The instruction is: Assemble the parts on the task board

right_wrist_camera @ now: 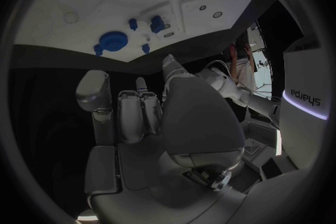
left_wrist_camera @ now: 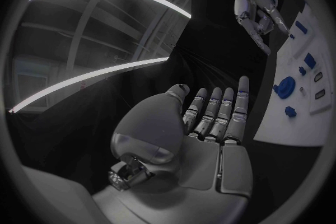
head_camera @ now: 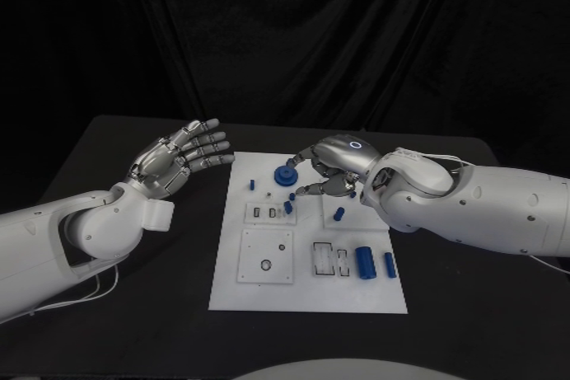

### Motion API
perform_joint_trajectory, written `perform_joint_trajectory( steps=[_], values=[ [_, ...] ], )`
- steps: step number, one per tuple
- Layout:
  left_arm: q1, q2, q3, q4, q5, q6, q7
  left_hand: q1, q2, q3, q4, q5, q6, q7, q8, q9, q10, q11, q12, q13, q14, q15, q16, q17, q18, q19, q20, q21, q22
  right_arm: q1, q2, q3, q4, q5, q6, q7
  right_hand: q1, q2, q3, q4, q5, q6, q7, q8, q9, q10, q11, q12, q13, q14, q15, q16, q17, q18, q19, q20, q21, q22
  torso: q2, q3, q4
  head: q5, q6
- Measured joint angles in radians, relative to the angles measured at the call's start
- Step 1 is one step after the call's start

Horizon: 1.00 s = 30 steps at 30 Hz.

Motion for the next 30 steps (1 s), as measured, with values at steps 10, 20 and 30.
perform_joint_trajectory(
  steps=[10,20,30],
  values=[
    [0.091,0.07,0.002,-0.064,-0.1,-0.09,-0.176,-0.026,-0.047,0.039,0.125,-0.032,0.111,0.016,0.109,0.016,0.189,-0.089,0.295,0.103,0.261,-0.1,0.471,0.12,0.053,-0.095,-0.035,0.758,0.478,0.034,-0.092,-0.023,-0.018,0.296,-0.007,0.052,0.047,0.057,0.024,-0.015,0.016,0.046,0.014,0.035,-0.003,-0.004,0.012,0.004,0.0,0.0,0.0,0.0,0.0,0.0,-0.004,0.004,-0.007,0.0,-0.015,0.0077,-0.0085,0.02,0.062],
    [0.115,0.152,0.001,-0.115,-0.39,-0.111,-0.468,-0.04,-0.083,0.054,0.138,-0.073,0.203,-0.01,0.281,0.053,0.87,-0.199,0.868,1.058,0.97,-0.214,0.887,0.973,-0.04,0.828,-0.131,1.026,0.972,0.024,-0.135,-0.03,-0.051,0.435,0.009,0.065,0.059,0.078,0.029,-0.01,0.067,0.062,0.016,0.05,-0.008,-0.008,0.022,0.004,0.0,0.0,0.007,0.0,0.0,0.0,-0.001,0.014,-0.012,0.0,-0.071,0.0302,-0.029,0.053,0.053],
    [0.117,0.237,0.002,-0.122,-0.773,-0.142,-0.686,-0.133,-0.106,0.015,0.13,-0.22,0.248,-0.055,0.442,0.175,1.093,-0.24,0.957,1.235,1.144,-0.249,0.899,1.221,-0.078,0.939,-0.26,0.998,0.974,0.0,-0.152,-0.03,-0.069,0.472,0.019,0.068,0.057,0.083,0.029,-0.01,0.078,0.062,0.016,0.054,-0.009,-0.004,0.025,0.004,0.0,0.0,0.007,0.0,0.0,0.0,0.0,0.015,-0.012,0.001,-0.139,0.0579,-0.0616,0.086,-0.001]
  ],
)
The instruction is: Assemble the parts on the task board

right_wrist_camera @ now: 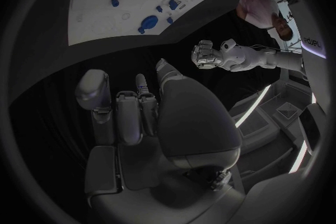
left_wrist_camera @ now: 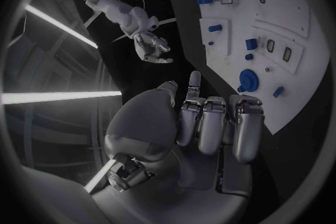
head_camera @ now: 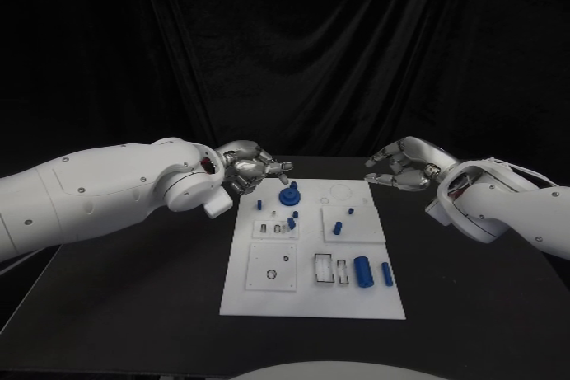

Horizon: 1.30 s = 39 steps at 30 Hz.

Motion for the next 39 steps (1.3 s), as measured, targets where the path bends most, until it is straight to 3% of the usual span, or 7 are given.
perform_joint_trajectory(
  steps=[2,8,13,17,23,33,39],
  values=[
    [0.0,0.013,0.0,0.001,-0.066,-0.005,-0.033,-0.03,-0.001,-0.021,0.001,-0.019,0.001,-0.018,0.058,0.062,0.001,-0.019,0.0,0.0,0.001,-0.022,0.0,0.0,0.0,0.0,-0.021,0.0,0.0,-0.007,0.0,0.0,-0.003,0.004,0.004,0.0,0.0,0.0,0.0,0.0,0.0,0.0,0.0,0.0,0.0,0.0,0.0,0.0,0.0,0.0,0.0,0.0,0.0,0.0,0.0,0.0,0.0,0.0,-0.008,0.0042,-0.0044,0.002,-0.007],
    [0.0,0.063,-0.001,0.0,-0.263,-0.012,-0.131,-0.071,-0.001,-0.058,0.008,-0.036,0.022,-0.046,0.143,0.162,0.002,-0.043,0.0,0.0,0.0,-0.042,0.0,0.0,0.0,0.0,-0.039,0.0,0.0,-0.023,-0.006,-0.001,-0.014,0.011,0.016,-0.001,0.0,0.0,0.0,0.0,0.0,0.0,0.0,0.0,-0.001,0.0,0.0,0.0,0.0,0.0,0.0,0.0,0.0,0.0,0.0,0.0,0.0,0.0,-0.036,0.0174,-0.0174,0.009,-0.038],
    [0.0,0.106,0.0,-0.019,-0.385,0.0,-0.221,-0.136,0.002,-0.101,0.009,-0.065,0.036,-0.061,0.17,0.212,0.004,-0.055,0.0,0.0,0.003,-0.055,0.0,0.0,0.0,0.001,-0.051,0.0,0.0,-0.027,-0.007,0.0,-0.02,0.013,0.023,-0.002,0.0,0.0,0.0,0.0,0.005,0.0,0.0,0.0,-0.001,0.0,0.0,0.0,0.0,0.0,0.0,0.0,0.0,0.0,0.0,0.0,-0.006,0.0,-0.047,0.0249,-0.0232,0.012,-0.05],
    [0.0,0.132,0.0,-0.031,-0.443,0.027,-0.294,-0.156,0.004,-0.128,0.009,-0.074,0.055,-0.069,0.17,0.233,0.001,-0.063,0.0,0.0,0.002,-0.064,0.0,0.0,0.0,0.001,-0.062,0.0,0.0,-0.029,-0.007,0.0,-0.022,0.014,0.026,-0.003,0.0,0.0,0.0,0.0,0.005,0.0,0.0,0.0,-0.001,0.0,0.0,-0.001,0.0,0.0,0.0,0.0,0.0,0.0,0.0,0.0,-0.006,0.0,-0.051,0.0264,-0.0267,0.014,-0.056],
    [0.0,0.166,0.0,-0.056,-0.492,0.079,-0.397,-0.163,0.01,-0.145,0.006,-0.153,0.092,-0.084,0.17,0.264,0.004,-0.076,0.0,0.0,-0.001,-0.076,0.0,0.0,0.0,0.0,-0.074,0.0,0.0,-0.029,-0.004,0.0,-0.027,0.016,0.029,-0.003,0.0,0.0,0.0,0.0,0.005,0.0,0.0,0.0,-0.002,0.0,0.0,-0.001,0.0,0.0,0.0,0.0,0.0,0.0,0.0,0.0,-0.006,0.0,-0.053,0.0286,-0.0295,0.022,-0.061],
    [-0.001,0.199,0.0,-0.091,-0.522,0.14,-0.476,-0.162,0.018,-0.151,0.004,-0.16,0.106,-0.088,0.154,0.269,0.001,-0.08,0.0,0.0,-0.001,-0.084,0.0,0.0,0.0,0.0,-0.081,0.0,0.0,-0.035,0.0,0.0,-0.034,0.017,0.034,-0.006,0.0,0.0,0.0,0.0,0.009,0.0,0.0,0.0,-0.002,0.0,0.0,-0.001,0.0,0.0,0.0,0.0,0.0,0.0,0.0,0.0,-0.012,0.0,-0.052,0.0324,-0.0324,0.028,-0.088],
    [-0.008,0.211,0.0,-0.102,-0.529,0.155,-0.487,-0.154,0.027,-0.151,0.005,-0.151,0.118,-0.086,0.12,0.268,0.004,-0.083,0.0,0.0,0.003,-0.087,0.0,0.0,0.0,0.002,-0.084,0.0,0.0,-0.038,0.006,-0.001,-0.037,0.017,0.037,-0.009,0.0,0.0,0.0,0.0,0.009,0.0,0.0,0.0,-0.003,-0.004,0.004,-0.001,0.0,0.0,0.0,0.0,0.0,0.0,-0.004,0.004,-0.018,0.0,-0.053,0.0327,-0.0315,0.026,-0.093]
  ],
)
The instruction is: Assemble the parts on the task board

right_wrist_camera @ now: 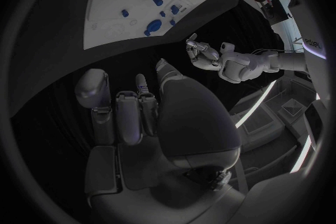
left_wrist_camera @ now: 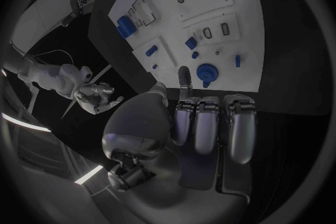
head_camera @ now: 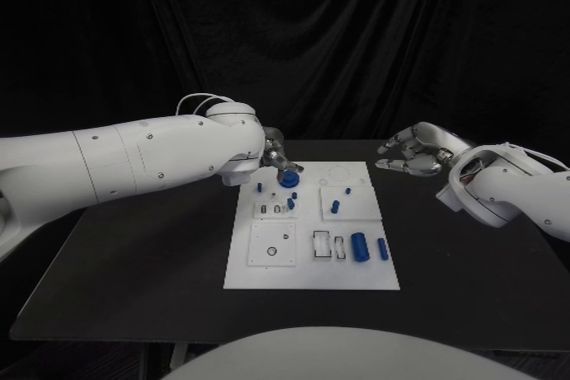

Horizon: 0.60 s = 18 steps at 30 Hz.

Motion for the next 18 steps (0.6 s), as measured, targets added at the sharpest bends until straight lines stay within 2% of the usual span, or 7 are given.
perform_joint_trajectory(
  steps=[10,18],
  values=[
    [-0.043,0.018,0.0,-0.038,-0.004,-0.01,0.015,0.034,-0.001,0.003,-0.003,0.036,0.015,-0.003,-0.053,-0.004,-0.003,-0.003,0.0,0.0,-0.004,-0.003,0.0,0.0,0.0,-0.003,-0.004,0.0,0.0,-0.001,0.007,0.0,-0.002,0.0,0.009,-0.003,0.0,0.0,0.0,0.0,0.007,0.0,0.0,0.0,-0.001,0.0,0.0,0.0,0.0,0.0,0.007,0.0,0.0,0.0,0.0,0.0,-0.004,0.0,-0.001,-0.0018,0.0007,0.005,0.0],
    [-0.075,0.036,0.0,-0.072,-0.005,-0.032,0.041,0.038,0.003,0.004,-0.004,0.043,0.018,0.001,-0.059,-0.004,-0.003,-0.003,0.0,0.0,-0.004,-0.003,0.0,0.0,0.0,-0.003,-0.004,0.0,0.0,-0.001,0.008,0.0,-0.003,0.0,0.015,-0.005,0.0,0.0,0.0,0.0,0.007,0.0,0.0,0.0,-0.002,-0.004,0.004,0.0,0.0,0.0,0.007,0.0,0.0,0.0,0.0,0.0,-0.008,0.0,-0.001,-0.0021,0.0037,0.0,0.0]
  ],
)
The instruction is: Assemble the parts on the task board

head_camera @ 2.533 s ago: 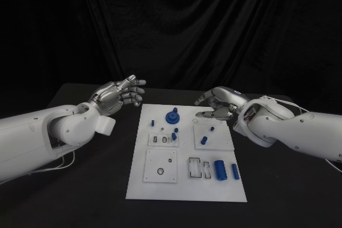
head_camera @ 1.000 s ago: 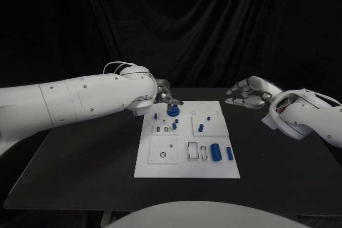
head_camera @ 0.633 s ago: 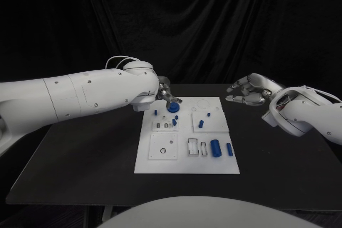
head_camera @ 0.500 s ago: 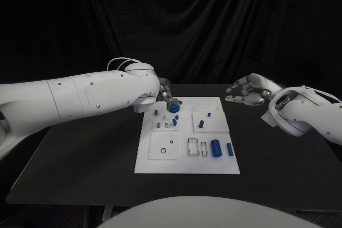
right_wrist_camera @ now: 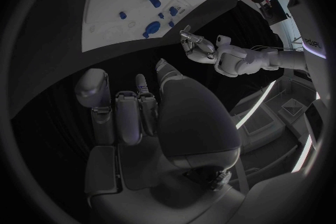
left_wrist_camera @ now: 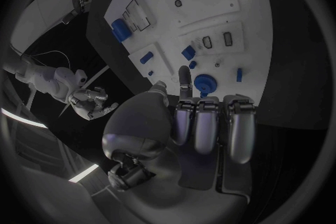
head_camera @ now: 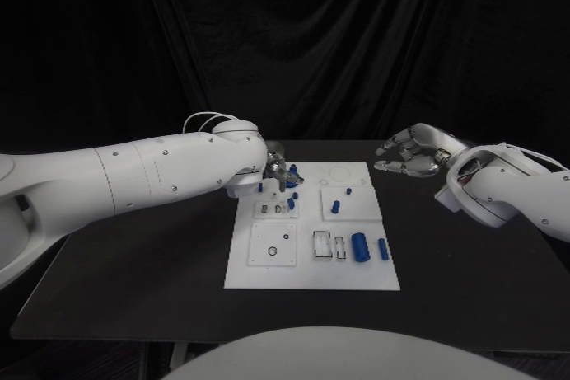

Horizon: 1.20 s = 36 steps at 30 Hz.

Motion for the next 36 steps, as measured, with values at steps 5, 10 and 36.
perform_joint_trajectory(
  steps=[5,10,36],
  values=[
    [-0.022,0.009,0.0,-0.018,0.0,-0.018,0.016,0.009,0.001,0.0,0.0,0.0,0.0,0.0,-0.008,0.0,0.0,0.0,0.0,0.0,0.0,0.0,0.0,0.0,0.0,0.0,0.0,0.0,0.0,0.0,0.001,0.0,0.0,0.0,0.006,-0.002,0.0,0.0,0.0,0.0,0.004,0.0,0.0,0.0,0.0,0.0,0.0,0.0,0.0,0.0,0.0,0.0,0.0,0.0,0.0,0.0,0.0,0.0,0.0,-0.0003,0.0009,0.0,0.0],
    [-0.039,0.023,0.0,-0.033,-0.001,-0.039,0.032,0.017,0.001,0.003,-0.003,0.006,0.007,0.0,-0.022,-0.002,0.0,0.0,0.0,0.0,0.0,0.0,0.0,0.0,0.0,0.0,0.0,0.0,0.0,0.0,-0.002,0.0,0.0,0.0,0.013,-0.006,0.004,0.004,0.0,0.0,0.004,0.0,0.0,0.0,-0.001,-0.003,0.003,-0.004,0.0,0.0,0.0,0.0,0.0,0.0,-0.004,0.004,-0.009,0.0,0.002,-0.001,0.0014,0.0,0.0],
    [-0.064,0.023,0.0,-0.05,-0.002,-0.061,0.051,0.026,0.0,0.008,-0.002,0.017,0.047,-0.011,-0.027,0.015,0.0,-0.007,0.0,0.0,0.004,-0.004,0.0,0.0,0.0,0.0,0.0,0.0,0.0,-0.005,-0.004,0.0,-0.001,0.0,0.033,-0.015,0.004,0.004,0.0,0.0,0.008,0.0,0.0,0.0,-0.003,-0.011,0.004,-0.009,0.0,0.0,0.0,-0.005,0.0,0.0,-0.004,0.004,-0.025,0.0,-0.002,-0.0014,0.0,-0.001,0.0]
  ],
)
